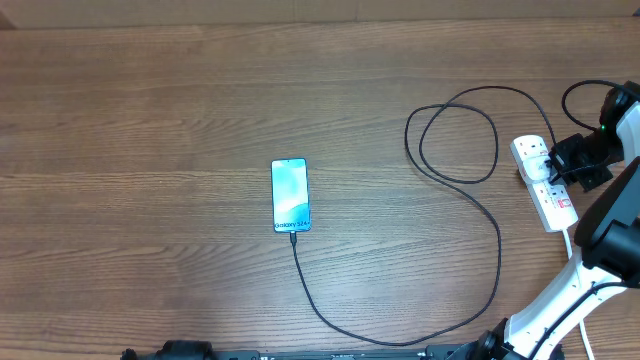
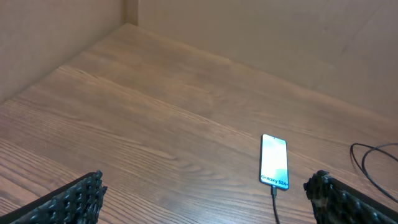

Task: Plug charger to phone and switch on socket
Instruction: 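Press the orange rocker switch down with the right gripper tips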

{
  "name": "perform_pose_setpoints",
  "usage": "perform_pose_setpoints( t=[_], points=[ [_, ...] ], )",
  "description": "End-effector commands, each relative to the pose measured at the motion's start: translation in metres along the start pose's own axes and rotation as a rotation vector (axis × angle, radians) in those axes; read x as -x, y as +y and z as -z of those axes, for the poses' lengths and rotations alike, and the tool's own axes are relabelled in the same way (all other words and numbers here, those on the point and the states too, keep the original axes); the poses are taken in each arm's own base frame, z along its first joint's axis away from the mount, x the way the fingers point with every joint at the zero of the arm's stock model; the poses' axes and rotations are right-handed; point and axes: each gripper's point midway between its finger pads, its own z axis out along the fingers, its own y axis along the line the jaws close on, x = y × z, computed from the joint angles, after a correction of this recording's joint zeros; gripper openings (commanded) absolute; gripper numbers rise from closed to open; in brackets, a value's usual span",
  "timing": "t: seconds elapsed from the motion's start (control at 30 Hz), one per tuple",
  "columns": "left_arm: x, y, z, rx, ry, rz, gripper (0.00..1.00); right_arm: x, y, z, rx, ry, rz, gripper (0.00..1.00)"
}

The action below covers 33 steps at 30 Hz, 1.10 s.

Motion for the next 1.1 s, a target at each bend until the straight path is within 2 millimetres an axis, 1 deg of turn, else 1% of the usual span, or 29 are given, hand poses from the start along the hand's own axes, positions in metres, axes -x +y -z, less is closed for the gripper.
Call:
perform_pose_setpoints(
  t=[0.0, 0.13, 0.33, 0.43, 0.53, 0.7, 1.07],
  points=[
    [0.000, 0.002, 0.001, 0.013, -0.013, 0.026, 0.99, 0.005, 0.010, 0.000, 0.034, -0.004, 0.013, 0.04],
    [0.000, 0.003, 0.001, 0.013, -0.014, 0.026, 0.99, 0.007, 0.010, 0.005, 0.038, -0.010, 0.011, 0.04],
    [0.000, 0.002, 0.001, 0.013, -0.013, 0.026, 0.99, 0.018, 0.009, 0.042, 0.052, -0.034, 0.009, 0.04],
    [-0.001, 0.003, 0.001, 0.013, -0.013, 0.026, 0.99, 0.019, 0.009, 0.052, 0.057, -0.038, 0.033, 0.04],
    [-0.001, 0.003, 0.001, 0.013, -0.013, 0.026, 1.00, 0.015, 0.006, 0.048, 0.042, -0.014, 0.042, 0.04],
    [-0.001, 0.003, 0.001, 0.013, -0.012, 0.025, 0.99, 0.011, 0.003, 0.032, 0.012, 0.036, 0.048, 0.04],
    [-0.001, 0.003, 0.001, 0.014, -0.011, 0.025, 1.00, 0.016, 0.004, 0.026, 0.015, 0.030, 0.059, 0.04]
  ],
)
